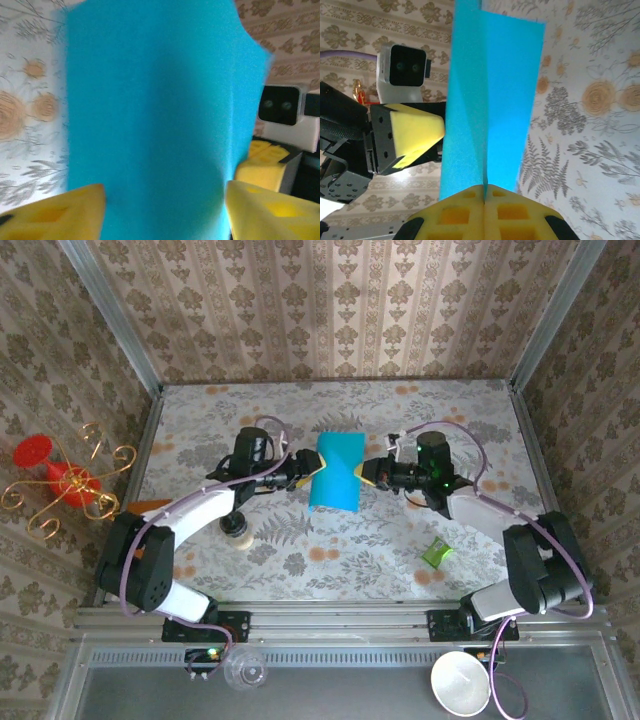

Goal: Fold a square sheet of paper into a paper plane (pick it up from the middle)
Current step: First fold in half a square sheet of paper at the center of the table.

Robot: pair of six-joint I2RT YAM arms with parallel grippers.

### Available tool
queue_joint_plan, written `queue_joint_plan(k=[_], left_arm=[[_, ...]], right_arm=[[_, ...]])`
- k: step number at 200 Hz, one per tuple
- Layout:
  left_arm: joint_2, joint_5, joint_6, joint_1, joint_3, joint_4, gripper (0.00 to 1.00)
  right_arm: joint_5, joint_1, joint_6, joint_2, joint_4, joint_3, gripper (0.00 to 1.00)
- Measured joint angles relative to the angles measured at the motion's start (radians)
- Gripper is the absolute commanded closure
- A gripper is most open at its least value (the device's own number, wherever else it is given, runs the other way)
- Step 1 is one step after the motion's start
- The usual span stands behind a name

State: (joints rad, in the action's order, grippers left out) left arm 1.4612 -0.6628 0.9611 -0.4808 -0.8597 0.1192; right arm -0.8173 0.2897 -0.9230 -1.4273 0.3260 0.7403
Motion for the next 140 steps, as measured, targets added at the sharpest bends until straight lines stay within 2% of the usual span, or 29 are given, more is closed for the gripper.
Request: queue_joint_plan(k=[48, 85, 119, 140], left_arm=[[-0.106, 0.1, -0.072, 0.072, 0.028, -0.105, 0.01], [-0.154, 0.142, -0.114, 0.076, 0.044, -0.143, 0.0], [-0.154, 0.151, -0.129, 0.069, 0.061, -0.143, 0.0], [-0.143, 0.156, -0.129, 0.046, 0.066, -0.146, 0.0]], right_arm=[[0.12, -0.066, 0.201, 0.132, -0.45, 0.163, 1.0], [0.168, -0.059, 0.297, 0.149, -0.694, 0.308, 1.0], [0.174, 0.034, 0.283, 0.077, -0.706, 0.327, 0.99], [0.152, 0.095, 0.232, -0.016, -0.568, 0.286, 0.99]])
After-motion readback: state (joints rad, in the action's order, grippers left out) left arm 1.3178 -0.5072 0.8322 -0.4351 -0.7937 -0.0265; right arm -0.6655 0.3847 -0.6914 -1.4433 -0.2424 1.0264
